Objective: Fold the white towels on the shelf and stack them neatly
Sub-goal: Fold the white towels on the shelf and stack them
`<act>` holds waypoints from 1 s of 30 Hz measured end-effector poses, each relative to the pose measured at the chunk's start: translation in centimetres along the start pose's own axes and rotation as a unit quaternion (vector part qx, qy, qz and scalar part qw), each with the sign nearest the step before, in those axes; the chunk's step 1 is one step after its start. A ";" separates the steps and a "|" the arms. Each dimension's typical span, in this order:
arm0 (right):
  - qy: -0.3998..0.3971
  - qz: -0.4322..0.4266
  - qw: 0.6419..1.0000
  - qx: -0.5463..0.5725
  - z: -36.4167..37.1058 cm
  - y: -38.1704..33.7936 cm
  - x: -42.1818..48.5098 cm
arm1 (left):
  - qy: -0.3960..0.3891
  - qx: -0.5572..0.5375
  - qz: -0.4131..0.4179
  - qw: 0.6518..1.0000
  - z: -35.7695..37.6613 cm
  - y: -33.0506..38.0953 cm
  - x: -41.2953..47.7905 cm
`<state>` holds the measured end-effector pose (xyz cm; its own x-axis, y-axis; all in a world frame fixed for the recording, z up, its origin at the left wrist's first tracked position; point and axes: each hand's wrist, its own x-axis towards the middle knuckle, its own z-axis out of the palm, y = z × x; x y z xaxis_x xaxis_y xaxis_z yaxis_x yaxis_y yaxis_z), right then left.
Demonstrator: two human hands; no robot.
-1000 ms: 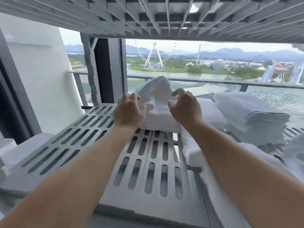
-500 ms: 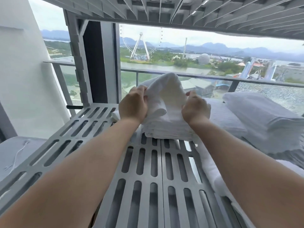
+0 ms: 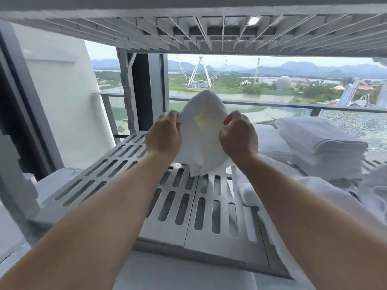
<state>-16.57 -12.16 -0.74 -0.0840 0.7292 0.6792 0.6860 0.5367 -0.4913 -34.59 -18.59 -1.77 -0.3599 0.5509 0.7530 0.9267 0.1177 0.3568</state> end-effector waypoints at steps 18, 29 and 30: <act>0.001 -0.021 0.998 -0.061 -6.3 1.5 -9.5 | -0.106 0.017 -0.029 0.994 -6.5 2.1 -8.8; -0.006 0.020 0.994 -0.110 -10.3 1.8 -9.3 | -0.091 -0.070 0.134 0.984 -2.2 8.8 -7.5; 0.009 0.016 0.992 -0.128 -11.6 2.4 -9.1 | -0.099 -0.090 0.132 0.982 -1.5 10.1 -7.6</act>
<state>-5.80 -22.44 -1.81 -0.0484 0.7349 0.6765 0.8495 0.3866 -0.3591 -22.60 -22.87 -3.06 -0.0646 0.6946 0.7165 0.9443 -0.1896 0.2689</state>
